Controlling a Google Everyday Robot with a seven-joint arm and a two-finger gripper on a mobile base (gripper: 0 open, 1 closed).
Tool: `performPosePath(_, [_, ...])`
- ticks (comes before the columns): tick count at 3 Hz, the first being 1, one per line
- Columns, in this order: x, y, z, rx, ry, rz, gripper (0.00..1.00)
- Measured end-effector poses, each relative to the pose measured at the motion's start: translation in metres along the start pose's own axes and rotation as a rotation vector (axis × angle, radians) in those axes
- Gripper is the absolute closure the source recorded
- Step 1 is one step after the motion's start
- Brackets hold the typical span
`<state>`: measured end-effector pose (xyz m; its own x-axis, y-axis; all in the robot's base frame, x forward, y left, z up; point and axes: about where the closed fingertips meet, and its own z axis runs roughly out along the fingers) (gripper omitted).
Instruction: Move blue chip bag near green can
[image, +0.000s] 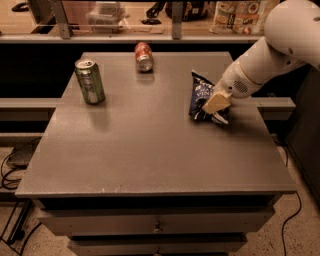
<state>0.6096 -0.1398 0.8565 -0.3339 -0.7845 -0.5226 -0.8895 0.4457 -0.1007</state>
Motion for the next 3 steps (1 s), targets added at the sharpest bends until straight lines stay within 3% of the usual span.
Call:
performPosePath(1, [-0.062, 0.017, -0.06, 0.055, -0.144, -0.172, 1.0])
performPosePath(2, [-0.075, 0.022, -0.067, 0.061, -0.168, -0.262, 1.0])
performPosePath(3, [-0.072, 0.021, -0.065, 0.06, -0.161, -0.26, 1.0])
